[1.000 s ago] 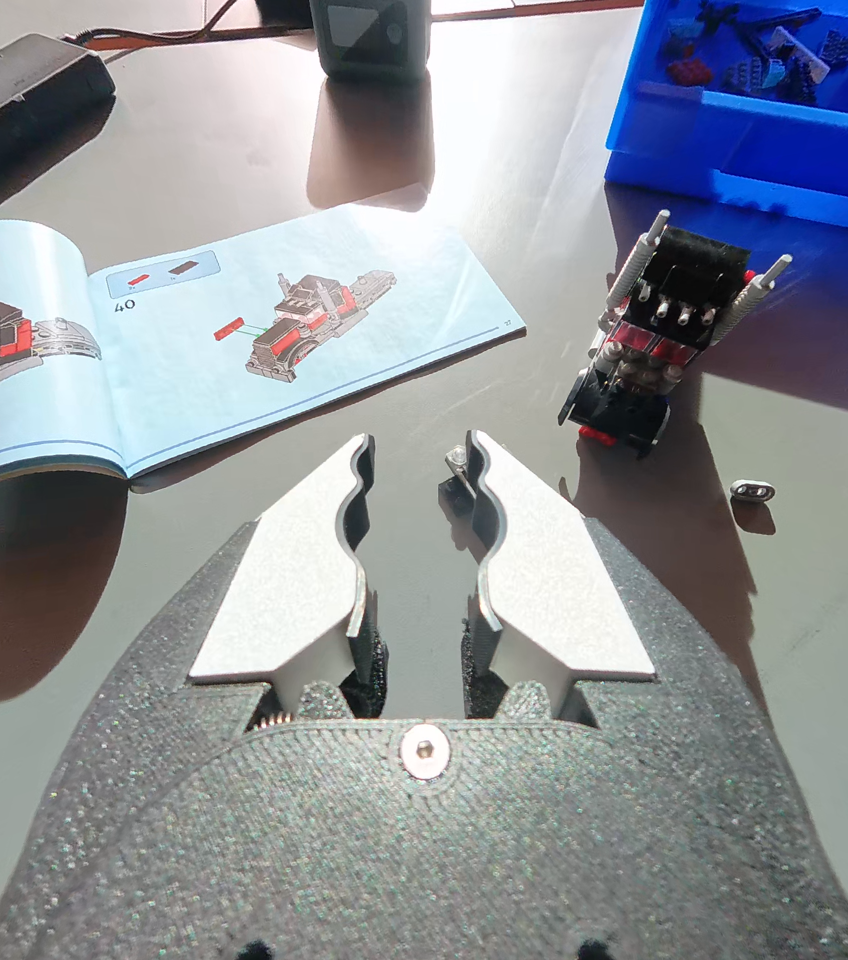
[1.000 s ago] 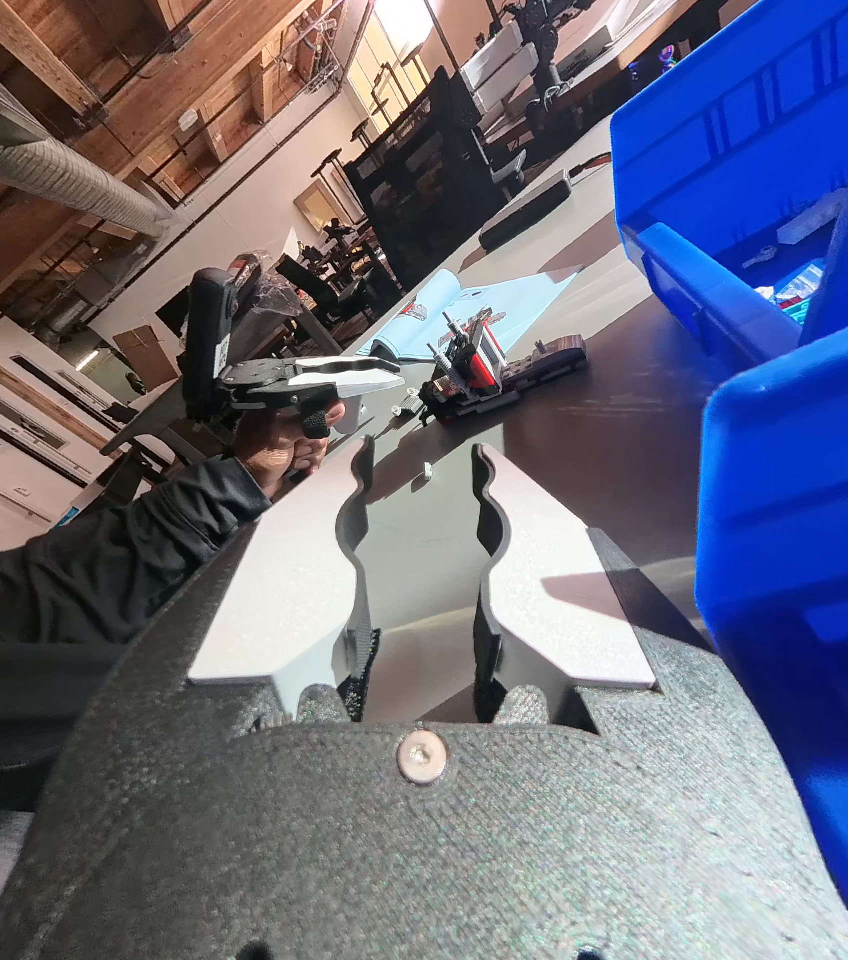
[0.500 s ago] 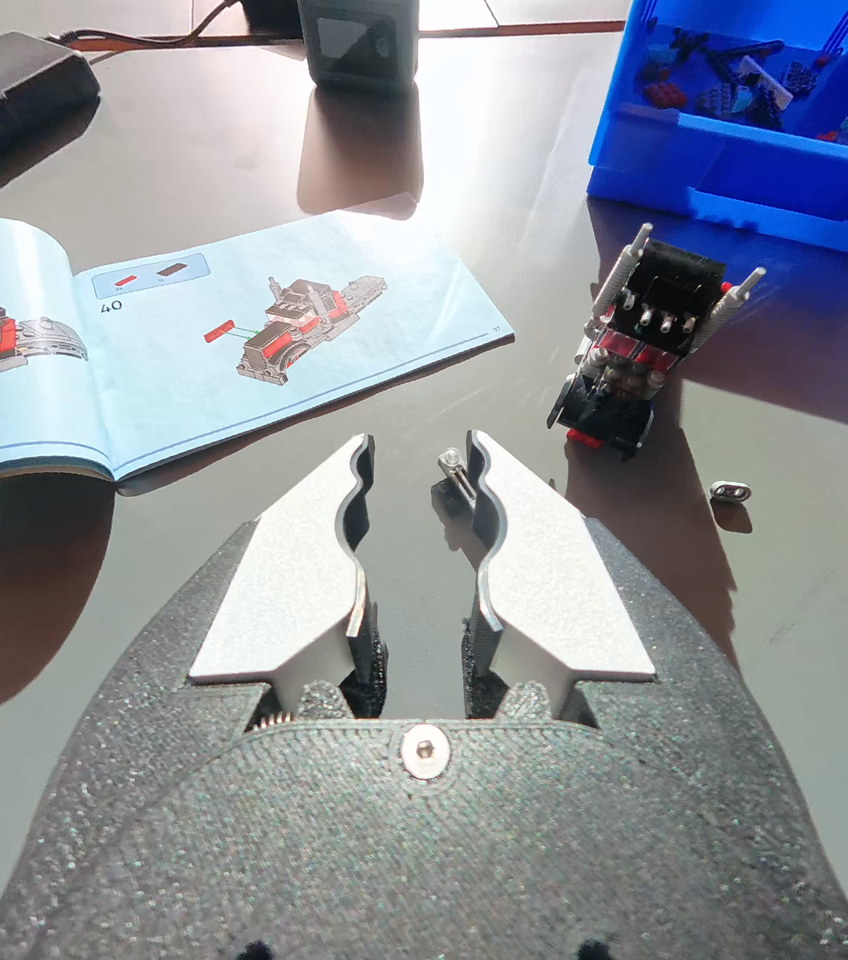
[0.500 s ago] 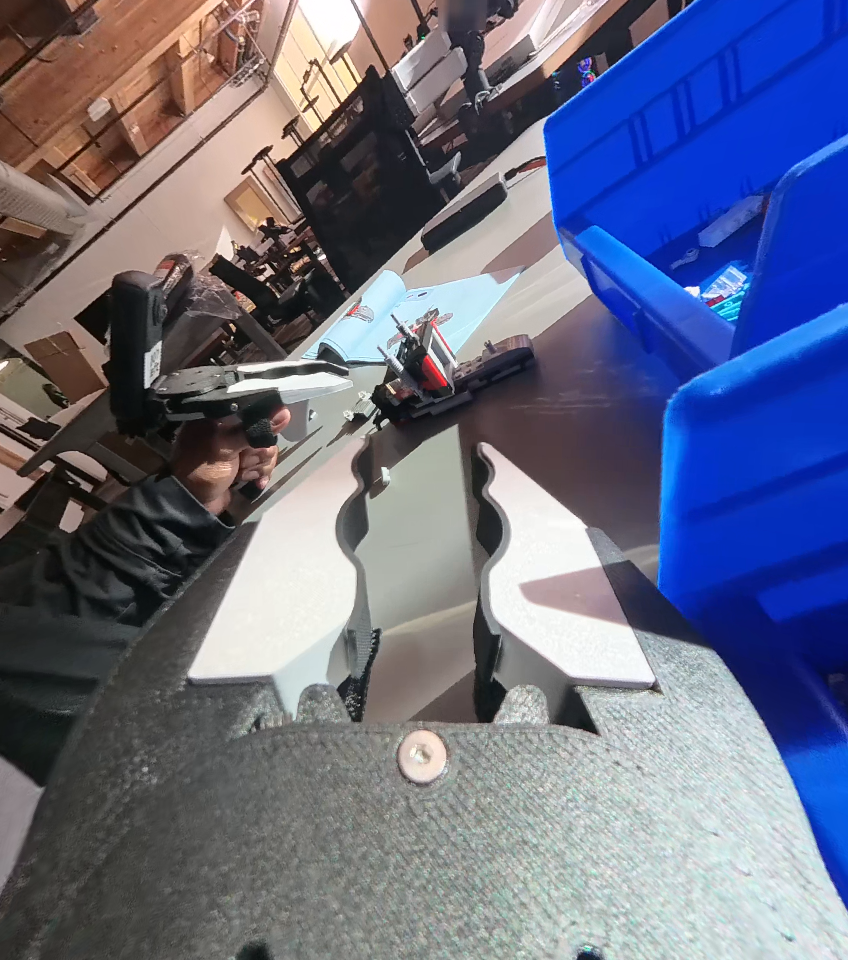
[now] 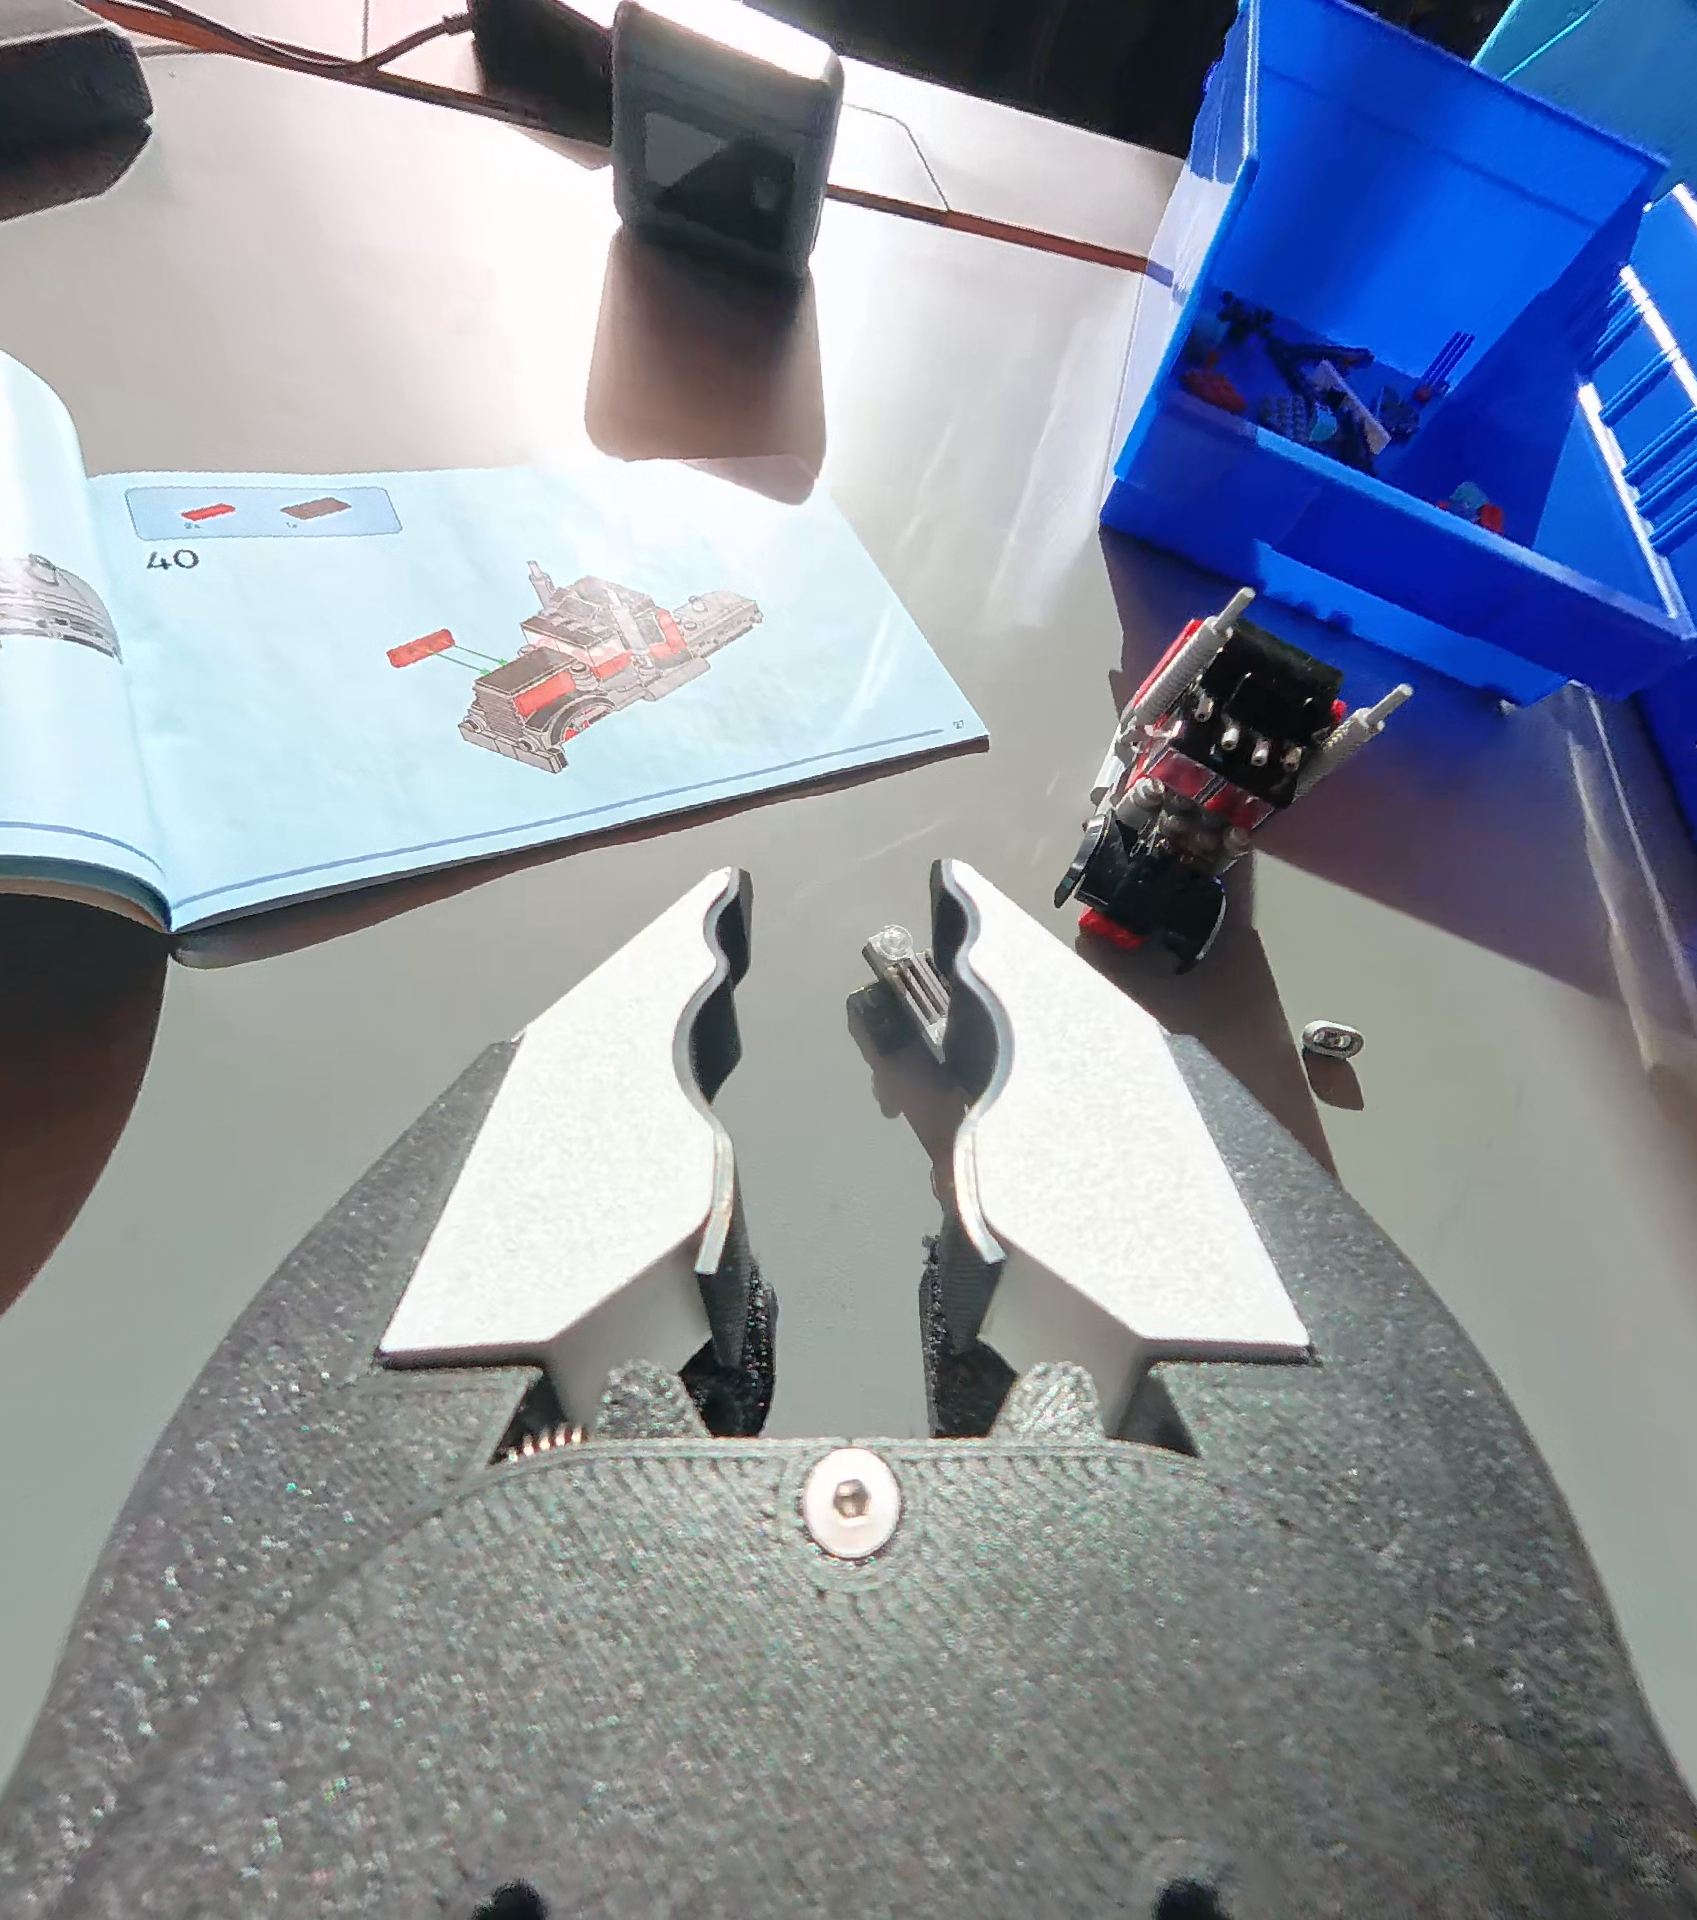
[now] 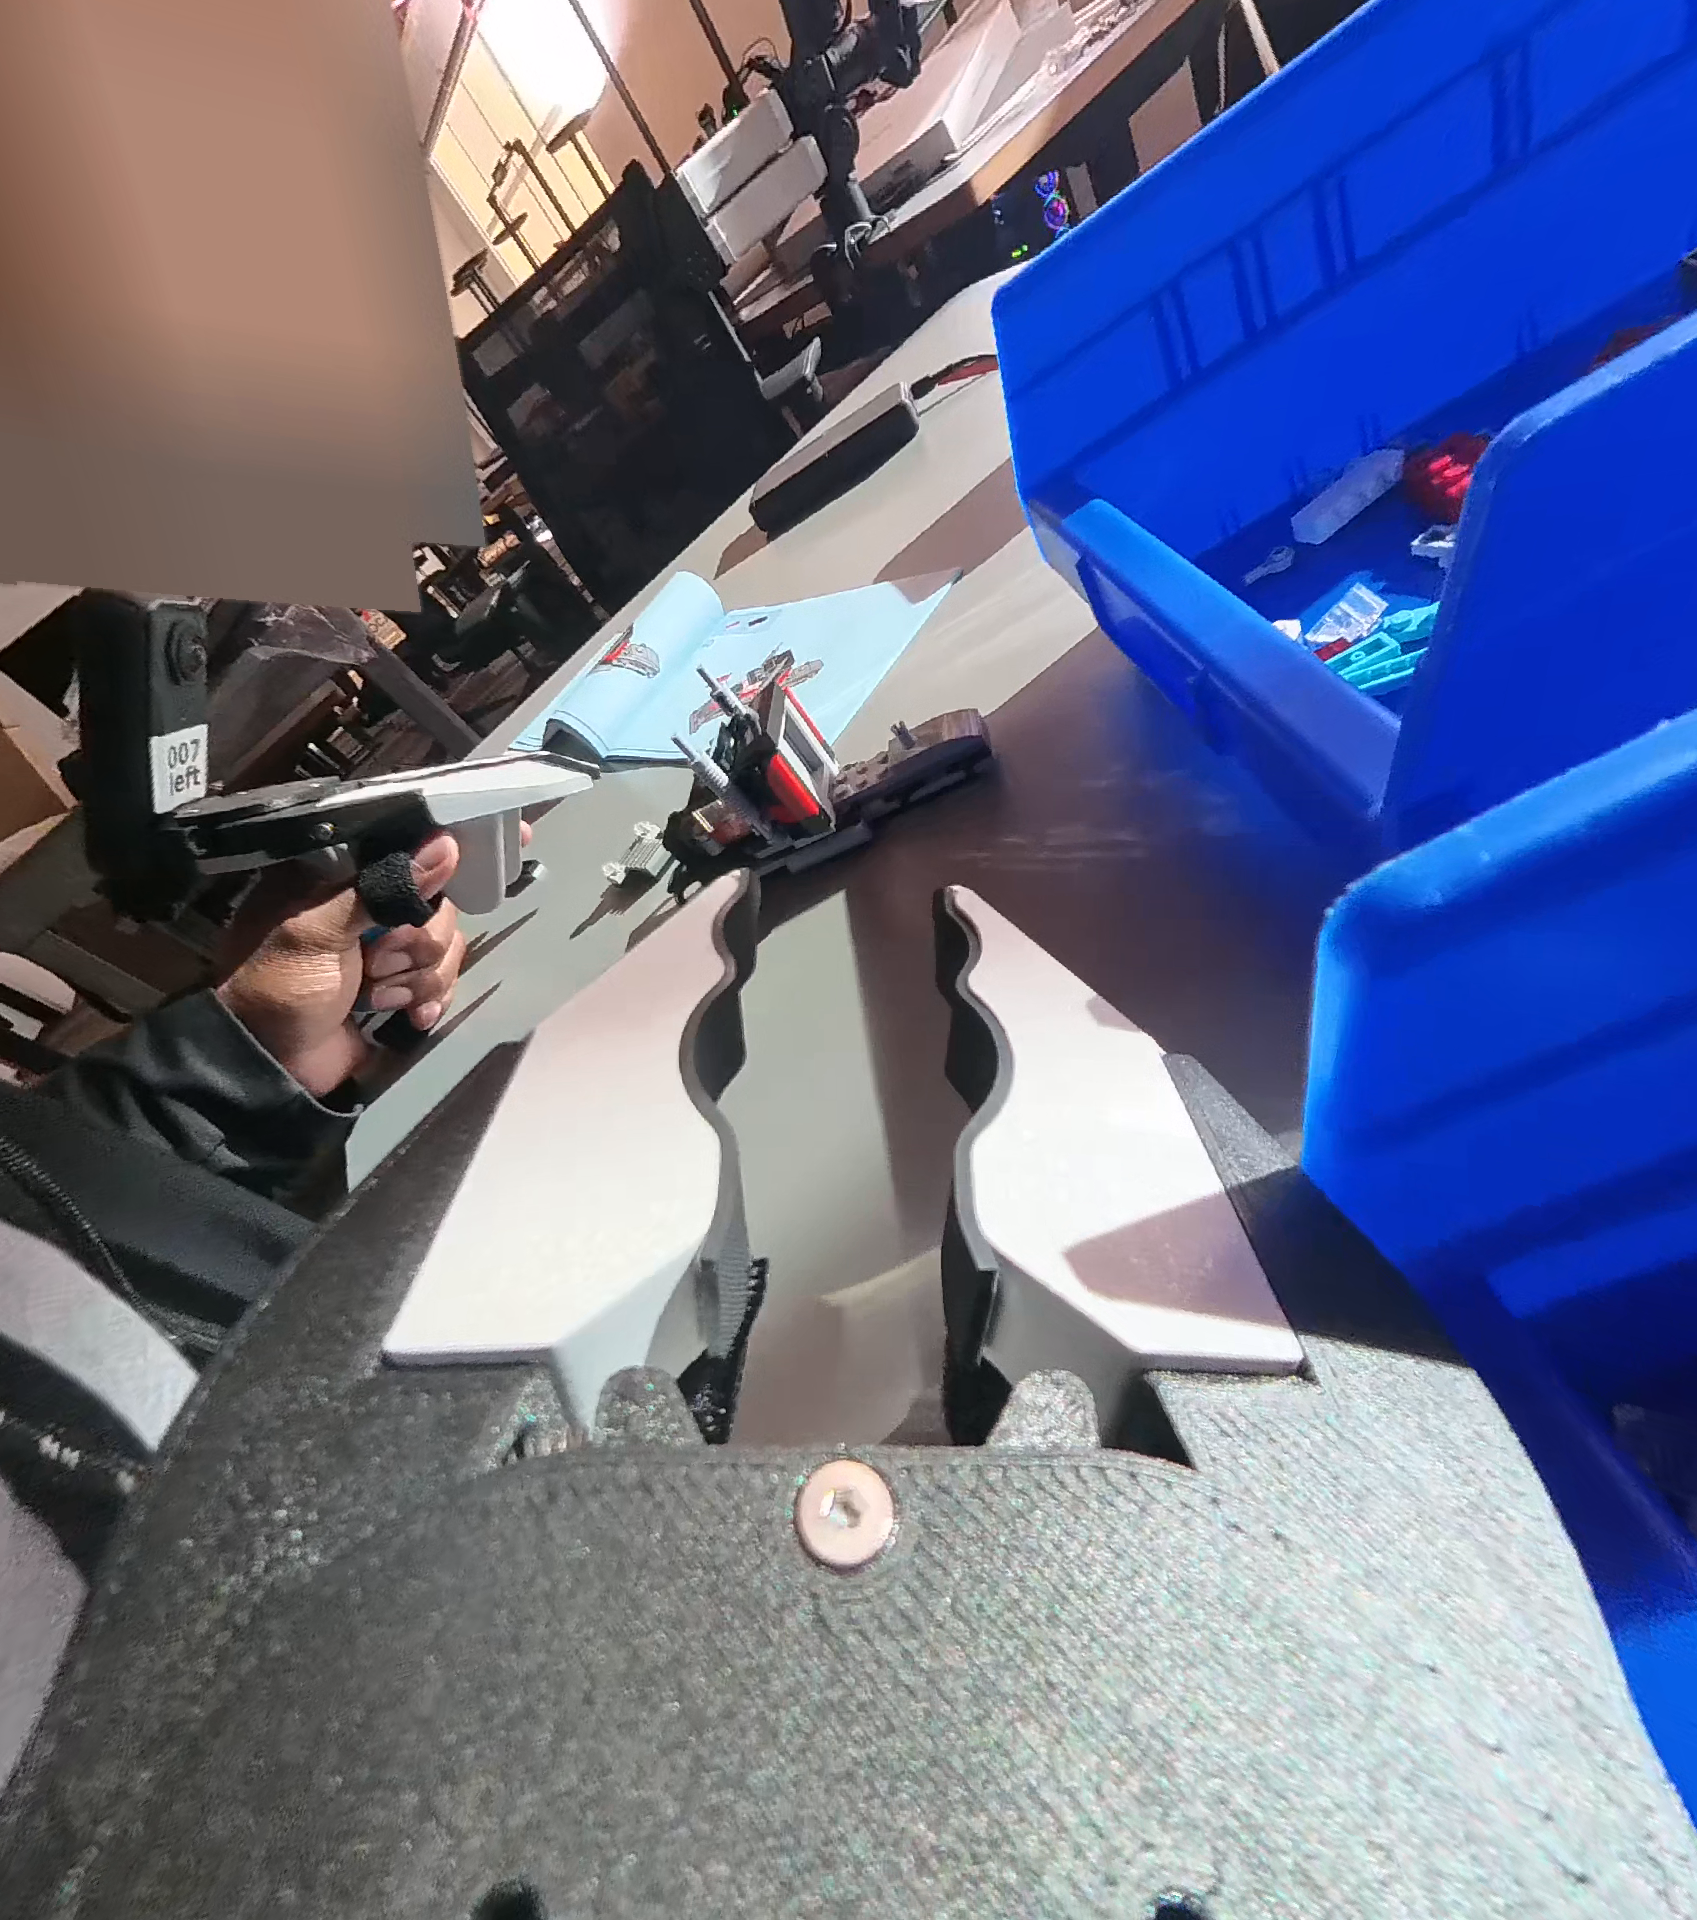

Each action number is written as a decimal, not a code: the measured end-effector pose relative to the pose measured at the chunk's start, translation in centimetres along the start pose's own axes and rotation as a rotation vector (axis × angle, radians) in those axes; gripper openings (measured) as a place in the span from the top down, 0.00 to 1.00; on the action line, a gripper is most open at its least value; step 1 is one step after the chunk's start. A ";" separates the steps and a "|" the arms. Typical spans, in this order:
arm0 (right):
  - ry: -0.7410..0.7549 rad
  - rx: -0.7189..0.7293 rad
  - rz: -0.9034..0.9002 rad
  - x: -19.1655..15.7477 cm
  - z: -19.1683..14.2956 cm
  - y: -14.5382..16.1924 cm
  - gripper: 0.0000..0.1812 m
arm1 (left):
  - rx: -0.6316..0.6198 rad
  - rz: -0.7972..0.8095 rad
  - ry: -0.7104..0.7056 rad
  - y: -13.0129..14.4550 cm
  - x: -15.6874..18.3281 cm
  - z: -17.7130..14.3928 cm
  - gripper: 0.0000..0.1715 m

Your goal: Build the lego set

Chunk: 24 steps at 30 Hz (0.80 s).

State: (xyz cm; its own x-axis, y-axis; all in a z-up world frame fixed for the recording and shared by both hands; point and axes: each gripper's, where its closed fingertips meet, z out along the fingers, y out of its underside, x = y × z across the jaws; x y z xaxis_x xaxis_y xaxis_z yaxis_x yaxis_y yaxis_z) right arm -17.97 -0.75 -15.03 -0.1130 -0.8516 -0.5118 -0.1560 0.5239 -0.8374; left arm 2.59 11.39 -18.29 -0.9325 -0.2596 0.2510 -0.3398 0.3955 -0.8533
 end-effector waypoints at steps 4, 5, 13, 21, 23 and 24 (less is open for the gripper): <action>-0.002 0.008 0.002 0.0 -0.1 -0.1 0.81 | 0.011 -0.023 0.020 -0.1 0.0 -0.1 0.79; -0.004 0.010 0.003 0.0 -0.1 -0.1 0.81 | 0.011 -0.028 0.023 -0.2 0.0 -0.1 0.79; -0.020 0.023 0.010 -0.1 -0.3 -0.3 0.81 | 0.003 -0.018 0.011 -0.1 -0.1 0.1 0.80; -0.024 0.025 0.016 -0.1 -0.3 -0.4 0.82 | 0.010 -0.023 0.010 -0.1 -0.1 0.0 0.80; -0.030 0.037 0.019 -0.2 -0.5 -0.6 0.85 | 0.009 -0.023 0.012 -0.1 -0.1 0.0 0.80; -0.038 0.050 0.015 -0.3 -0.6 -0.7 0.86 | 0.008 -0.022 0.013 -0.1 -0.1 0.0 0.80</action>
State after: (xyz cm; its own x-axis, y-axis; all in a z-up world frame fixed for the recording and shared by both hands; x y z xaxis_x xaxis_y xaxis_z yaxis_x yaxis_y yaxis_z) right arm -18.43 -0.87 -14.16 -0.0777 -0.8442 -0.5303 -0.1051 0.5359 -0.8377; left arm 2.73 11.35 -18.22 -0.9263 -0.2569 0.2757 -0.3594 0.3824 -0.8512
